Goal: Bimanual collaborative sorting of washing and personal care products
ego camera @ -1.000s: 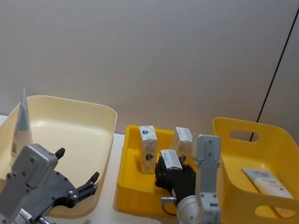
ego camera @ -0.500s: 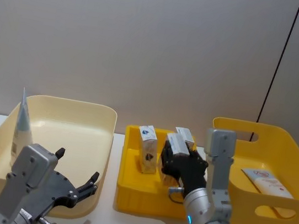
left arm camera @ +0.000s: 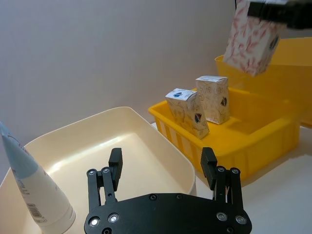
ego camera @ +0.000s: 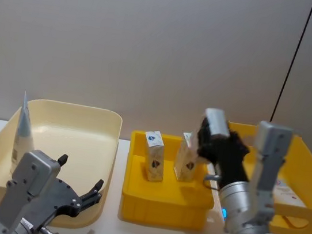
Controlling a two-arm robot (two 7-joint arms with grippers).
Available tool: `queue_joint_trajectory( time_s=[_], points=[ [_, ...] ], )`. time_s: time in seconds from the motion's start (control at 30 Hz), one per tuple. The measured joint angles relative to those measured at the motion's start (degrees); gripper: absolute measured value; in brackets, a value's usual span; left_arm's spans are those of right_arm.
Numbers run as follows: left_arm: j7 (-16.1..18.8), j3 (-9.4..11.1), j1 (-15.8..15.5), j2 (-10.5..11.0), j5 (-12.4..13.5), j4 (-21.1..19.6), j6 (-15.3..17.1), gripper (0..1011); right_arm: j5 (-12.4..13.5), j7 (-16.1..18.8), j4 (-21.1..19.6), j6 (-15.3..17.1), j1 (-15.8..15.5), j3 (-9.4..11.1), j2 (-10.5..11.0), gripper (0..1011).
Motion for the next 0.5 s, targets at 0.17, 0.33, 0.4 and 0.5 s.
queue_joint_trajectory(
  time_s=[0.17, 0.33, 0.4, 0.5],
  points=[
    [0.0, 0.0, 0.0, 0.0, 0.0, 0.0, 0.0, 1003, 0.2, -0.5, -1.8, -2.4, -0.4, 1.9, 0.5, 425],
    [0.0, 0.0, 0.0, 0.0, 0.0, 0.0, 0.0, 1003, 0.0, -1.8, -3.9, -4.4, -1.1, 4.1, 1.0, 425],
    [0.0, 0.0, 0.0, 0.0, 0.0, 0.0, 0.0, 1003, -0.3, -2.5, -4.9, -5.0, -1.4, 5.2, 1.3, 425],
    [0.0, 0.0, 0.0, 0.0, 0.0, 0.0, 0.0, 1003, -0.8, -3.6, -6.2, -5.3, -1.9, 6.6, 1.7, 425]
  ],
)
